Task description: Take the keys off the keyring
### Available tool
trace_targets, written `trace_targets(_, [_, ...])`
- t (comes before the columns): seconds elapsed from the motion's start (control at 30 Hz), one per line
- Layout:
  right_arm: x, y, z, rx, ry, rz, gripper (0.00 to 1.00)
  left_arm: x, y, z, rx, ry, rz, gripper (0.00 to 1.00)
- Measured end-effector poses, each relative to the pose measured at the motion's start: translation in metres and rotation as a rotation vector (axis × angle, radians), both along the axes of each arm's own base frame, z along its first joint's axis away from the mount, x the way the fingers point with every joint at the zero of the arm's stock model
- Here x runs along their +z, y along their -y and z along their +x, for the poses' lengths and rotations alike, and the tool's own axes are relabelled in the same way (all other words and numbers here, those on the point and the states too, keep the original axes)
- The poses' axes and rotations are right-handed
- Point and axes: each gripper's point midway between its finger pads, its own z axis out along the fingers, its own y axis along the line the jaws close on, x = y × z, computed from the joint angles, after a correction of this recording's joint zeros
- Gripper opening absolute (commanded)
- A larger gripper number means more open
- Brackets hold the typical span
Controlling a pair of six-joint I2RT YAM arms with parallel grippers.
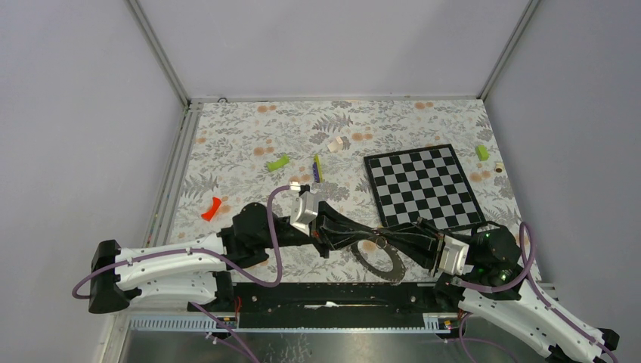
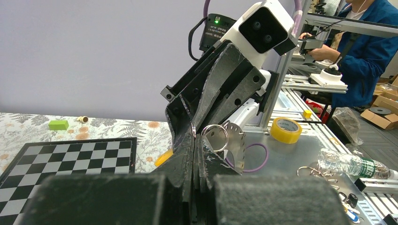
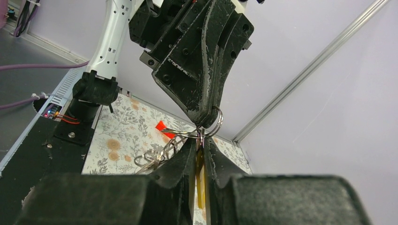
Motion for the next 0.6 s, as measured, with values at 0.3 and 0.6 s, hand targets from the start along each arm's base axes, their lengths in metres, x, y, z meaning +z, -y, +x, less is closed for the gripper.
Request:
trace_targets(0.3, [-0.0002,0.0,0.0003,-0.002,0.006,-0.001,0.0,-0.0002,0.0,0.0001,0.0,-0.003,0.001,0.0])
trace_targets(0.6, [-0.0023,0.0041,0.0004,-0.02,0.02,-0.007,0.0,-0.0056,-0.0007,0.0009,0.006,-0.007,0.009,0.0])
